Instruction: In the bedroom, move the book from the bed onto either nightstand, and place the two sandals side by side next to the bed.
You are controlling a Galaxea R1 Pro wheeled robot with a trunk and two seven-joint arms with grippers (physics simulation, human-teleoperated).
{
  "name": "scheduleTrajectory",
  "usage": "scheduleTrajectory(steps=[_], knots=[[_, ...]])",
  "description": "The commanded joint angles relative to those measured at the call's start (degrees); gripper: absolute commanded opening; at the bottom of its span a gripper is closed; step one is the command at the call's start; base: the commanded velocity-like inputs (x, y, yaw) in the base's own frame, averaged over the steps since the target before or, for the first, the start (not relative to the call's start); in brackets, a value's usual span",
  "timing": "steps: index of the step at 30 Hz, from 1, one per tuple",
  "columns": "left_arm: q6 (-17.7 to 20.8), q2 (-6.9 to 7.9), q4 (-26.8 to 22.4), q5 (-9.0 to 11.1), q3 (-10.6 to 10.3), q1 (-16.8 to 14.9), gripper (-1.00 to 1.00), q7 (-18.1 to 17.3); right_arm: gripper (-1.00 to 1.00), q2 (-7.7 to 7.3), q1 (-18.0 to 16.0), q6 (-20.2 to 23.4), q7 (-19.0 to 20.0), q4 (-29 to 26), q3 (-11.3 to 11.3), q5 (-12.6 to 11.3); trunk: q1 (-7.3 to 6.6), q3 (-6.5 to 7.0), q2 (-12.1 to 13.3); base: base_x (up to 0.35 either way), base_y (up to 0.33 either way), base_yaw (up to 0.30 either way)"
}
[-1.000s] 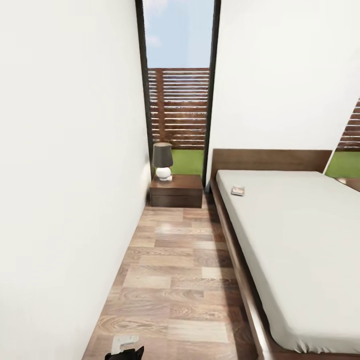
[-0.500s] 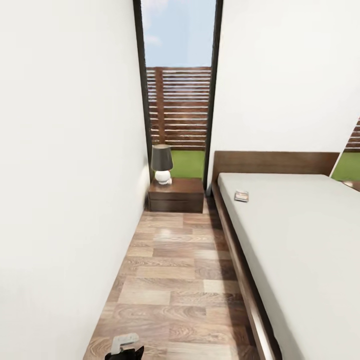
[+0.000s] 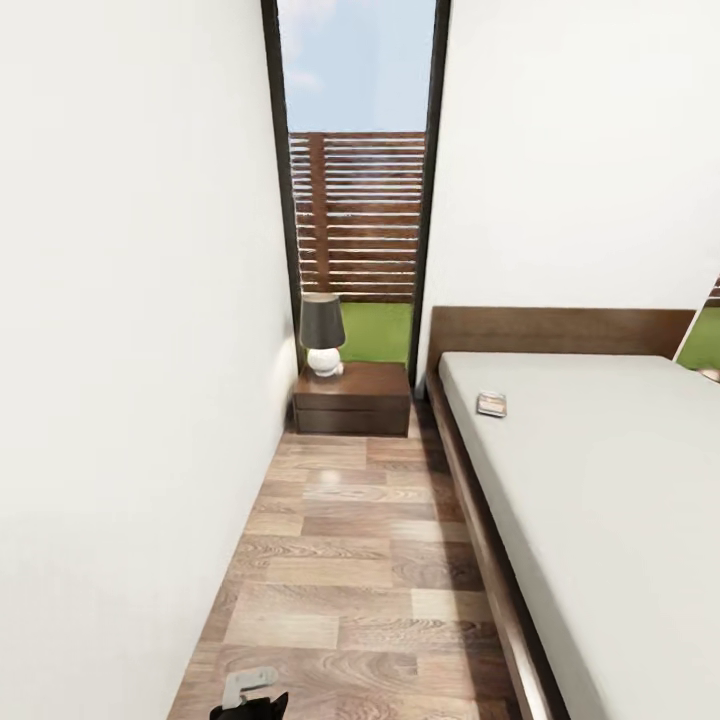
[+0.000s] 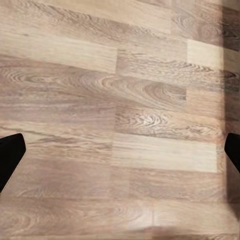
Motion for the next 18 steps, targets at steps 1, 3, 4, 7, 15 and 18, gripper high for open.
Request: scheduleTrajectory(steps=[1,3,4,7,15,18], knots=[[0.0,-0.01,0.1,0.3,0.3,0.0,1.0,-0.4,1.0,-0.04,-0.1,0.0,0.3,0.2,-0.1,-0.5,0.03,-0.06,0.0,0.328,0.0,0.0],[0.0,-0.01,0.1,0.3,0.4,0.0,1.0,-0.4,1.0,-0.04,-0.1,0.0,0.3,0.2,-0.1,-0.5,0.03,-0.06,0.0,0.328,0.0,0.0],[0.0,-0.01,0.1,0.3,0.3,0.0,1.0,-0.4,1.0,-0.03,-0.1,0.0,0.3,0.2,-0.1,-0.5,0.03,-0.06,0.0,0.328,0.0,0.0],[-0.1,-0.01,0.1,0.3,0.4,0.0,1.0,-0.4,1.0,-0.03,-0.1,0.0,0.3,0.2,-0.1,-0.5,0.03,-0.06,0.0,0.328,0.0,0.0],[-0.1,-0.01,0.1,0.3,0.4,0.0,1.0,-0.4,1.0,-0.03,-0.1,0.0,0.3,0.2,-0.1,-0.5,0.03,-0.06,0.0,0.328,0.0,0.0],[-0.1,-0.01,0.1,0.3,0.3,0.0,1.0,-0.4,1.0,-0.03,-0.1,0.0,0.3,0.2,-0.1,-0.6,0.03,-0.06,0.0,0.328,0.0,0.0]])
